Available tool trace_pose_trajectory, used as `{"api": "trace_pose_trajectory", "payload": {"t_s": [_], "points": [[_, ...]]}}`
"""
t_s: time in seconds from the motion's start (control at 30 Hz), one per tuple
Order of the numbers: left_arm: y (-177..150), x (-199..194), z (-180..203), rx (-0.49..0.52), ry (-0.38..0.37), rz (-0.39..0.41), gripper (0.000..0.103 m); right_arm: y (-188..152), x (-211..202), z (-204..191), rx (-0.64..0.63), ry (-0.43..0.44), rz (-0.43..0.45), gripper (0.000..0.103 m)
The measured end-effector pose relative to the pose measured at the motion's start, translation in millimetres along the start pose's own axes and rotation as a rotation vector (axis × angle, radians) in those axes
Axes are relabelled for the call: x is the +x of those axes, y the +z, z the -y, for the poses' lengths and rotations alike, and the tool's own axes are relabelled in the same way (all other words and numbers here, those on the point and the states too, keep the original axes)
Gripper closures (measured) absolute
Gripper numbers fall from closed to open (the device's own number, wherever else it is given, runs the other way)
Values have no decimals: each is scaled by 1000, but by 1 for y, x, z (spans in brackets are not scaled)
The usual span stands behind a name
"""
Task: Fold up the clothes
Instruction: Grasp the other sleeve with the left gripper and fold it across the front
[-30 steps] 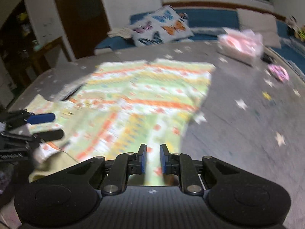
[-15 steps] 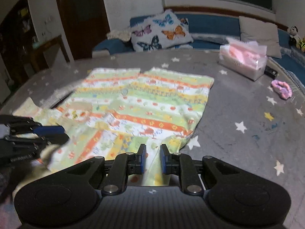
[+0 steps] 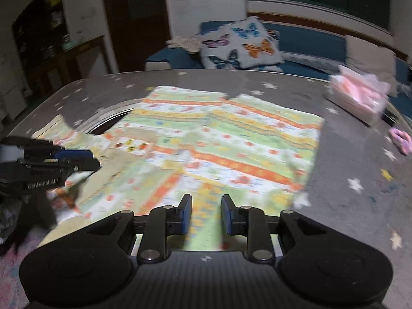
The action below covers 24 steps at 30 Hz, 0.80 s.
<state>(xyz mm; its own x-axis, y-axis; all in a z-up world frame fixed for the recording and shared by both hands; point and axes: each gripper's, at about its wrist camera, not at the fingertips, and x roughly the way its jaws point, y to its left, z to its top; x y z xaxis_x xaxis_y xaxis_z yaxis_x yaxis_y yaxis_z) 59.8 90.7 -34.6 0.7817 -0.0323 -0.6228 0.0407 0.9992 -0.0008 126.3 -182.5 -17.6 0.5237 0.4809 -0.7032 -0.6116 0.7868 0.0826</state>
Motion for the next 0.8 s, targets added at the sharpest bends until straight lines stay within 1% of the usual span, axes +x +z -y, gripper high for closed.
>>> {"api": "trace_pose_trajectory", "payload": {"t_s": [0.03,0.07,0.1,0.17,0.27,0.3,0.37,0.5,0.57,0.7,0.8], "points": [[-1,-6,-6,-17,15,6,77,1,3,-7,-14,7,2,72],[-3,-11,-13,-35,33,13,72,1,6,-14,-28,13,4,69],[-5,-16,-20,-52,53,19,68,1,9,-20,-43,19,3,68],[-9,-27,-36,-92,96,32,67,1,15,-33,-80,27,-2,67],[-16,-42,-63,-160,174,47,63,-2,20,-49,-145,22,1,66],[-19,-45,-72,-184,205,50,63,-2,18,-52,-153,24,6,66],[-24,-49,-91,-232,263,49,61,-1,16,-57,-165,33,14,60],[-32,-54,-127,-319,377,45,56,-5,18,-64,-181,47,3,58],[-34,-54,-141,-349,428,41,56,-7,19,-65,-184,47,0,58],[-38,-48,-169,-422,500,24,56,-5,18,-65,-181,55,-5,57],[-40,-46,-184,-465,500,15,58,-5,19,-63,-172,58,-5,56]]}}
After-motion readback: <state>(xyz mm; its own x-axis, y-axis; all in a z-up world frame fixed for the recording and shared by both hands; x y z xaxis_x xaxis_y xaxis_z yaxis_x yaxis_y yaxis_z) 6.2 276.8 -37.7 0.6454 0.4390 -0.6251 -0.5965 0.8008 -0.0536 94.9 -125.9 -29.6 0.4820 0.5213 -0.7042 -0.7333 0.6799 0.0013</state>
